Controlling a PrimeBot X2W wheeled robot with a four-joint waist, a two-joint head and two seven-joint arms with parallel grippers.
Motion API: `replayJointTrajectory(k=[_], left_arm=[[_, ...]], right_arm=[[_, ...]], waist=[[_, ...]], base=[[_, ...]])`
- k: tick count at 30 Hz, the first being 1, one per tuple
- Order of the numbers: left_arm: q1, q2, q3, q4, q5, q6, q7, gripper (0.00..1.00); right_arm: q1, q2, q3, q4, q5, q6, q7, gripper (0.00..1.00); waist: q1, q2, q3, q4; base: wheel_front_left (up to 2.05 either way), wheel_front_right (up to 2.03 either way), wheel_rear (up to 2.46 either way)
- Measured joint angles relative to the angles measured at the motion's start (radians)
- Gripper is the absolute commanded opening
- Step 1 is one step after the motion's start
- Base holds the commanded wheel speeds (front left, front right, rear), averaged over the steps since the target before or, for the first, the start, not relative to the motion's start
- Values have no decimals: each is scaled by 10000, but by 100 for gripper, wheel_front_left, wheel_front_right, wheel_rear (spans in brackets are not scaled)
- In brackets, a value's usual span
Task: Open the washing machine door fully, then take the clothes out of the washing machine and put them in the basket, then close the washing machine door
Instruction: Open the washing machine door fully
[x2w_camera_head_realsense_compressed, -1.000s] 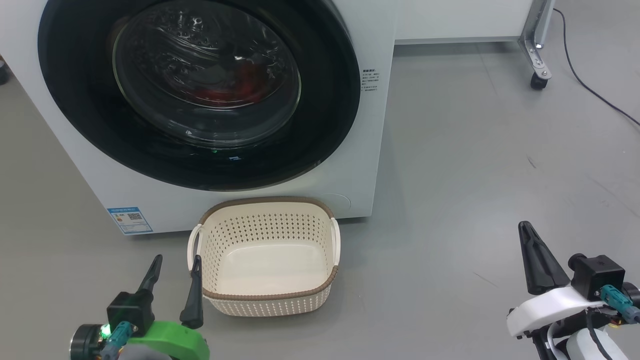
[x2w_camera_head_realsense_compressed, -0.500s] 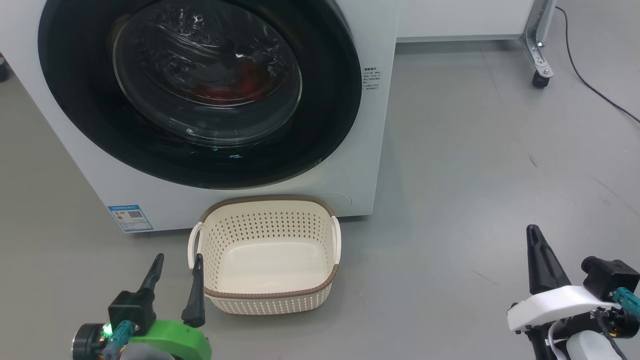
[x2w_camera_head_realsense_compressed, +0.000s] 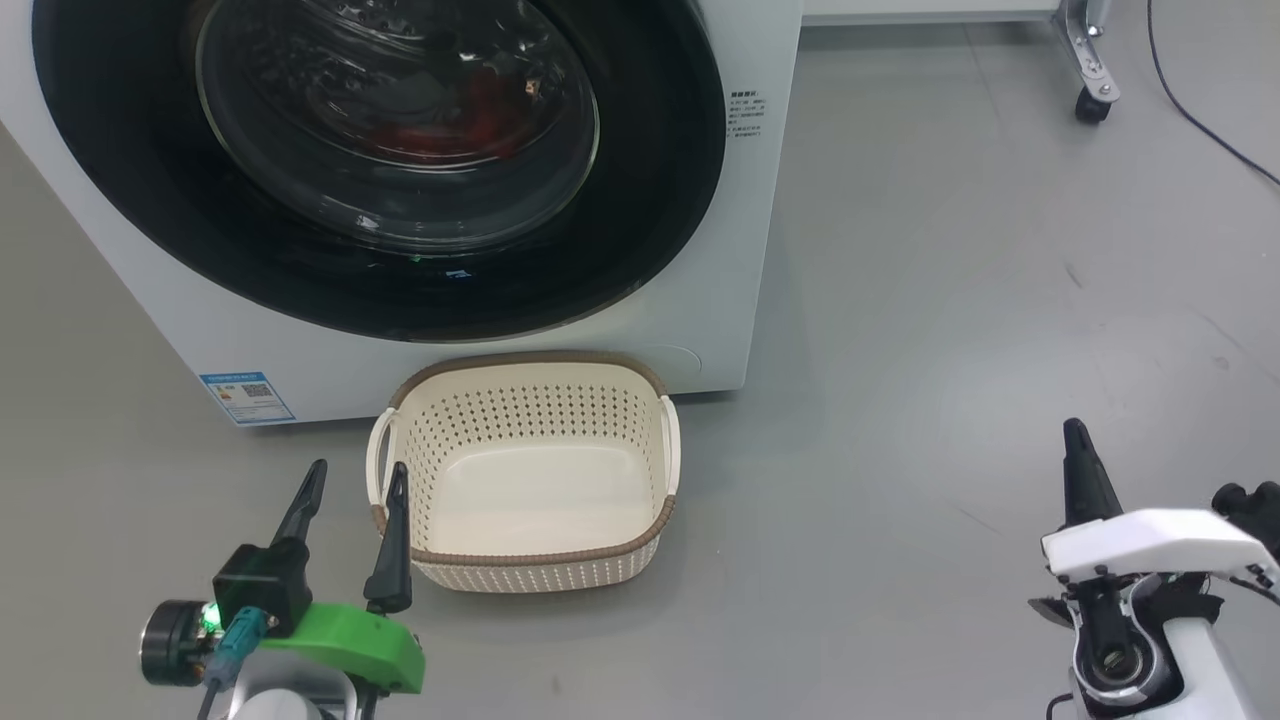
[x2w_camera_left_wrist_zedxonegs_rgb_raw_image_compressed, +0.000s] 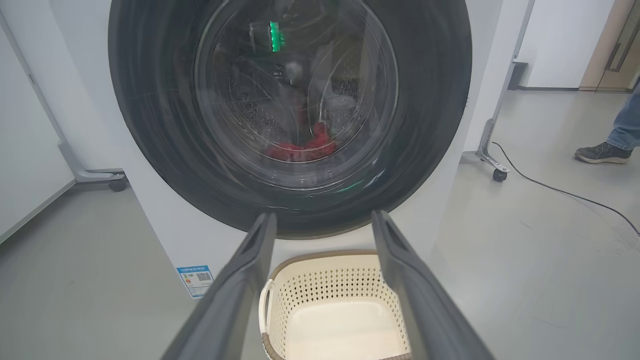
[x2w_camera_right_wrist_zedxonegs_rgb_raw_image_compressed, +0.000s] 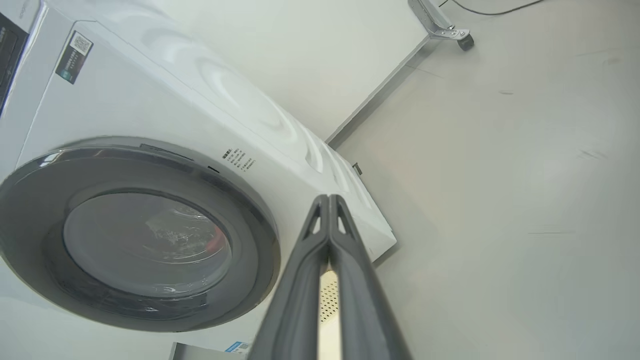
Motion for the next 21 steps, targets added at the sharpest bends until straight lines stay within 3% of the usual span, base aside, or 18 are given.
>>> replayJointTrajectory(k=[12,21], left_arm=[[-541,-75,-125,-238,173,-10,0,100],[-893,-138,-157,-414,322,-12,-2,100]], right_arm=[[-1869,-2,-857,82,3559,86,2290,0],[-3251,-217,-1053,288,4855,-38,3889,0]], waist=[[0,0,859,209],[0,0,1510,512]], base=[[0,0,0],[0,0,0]])
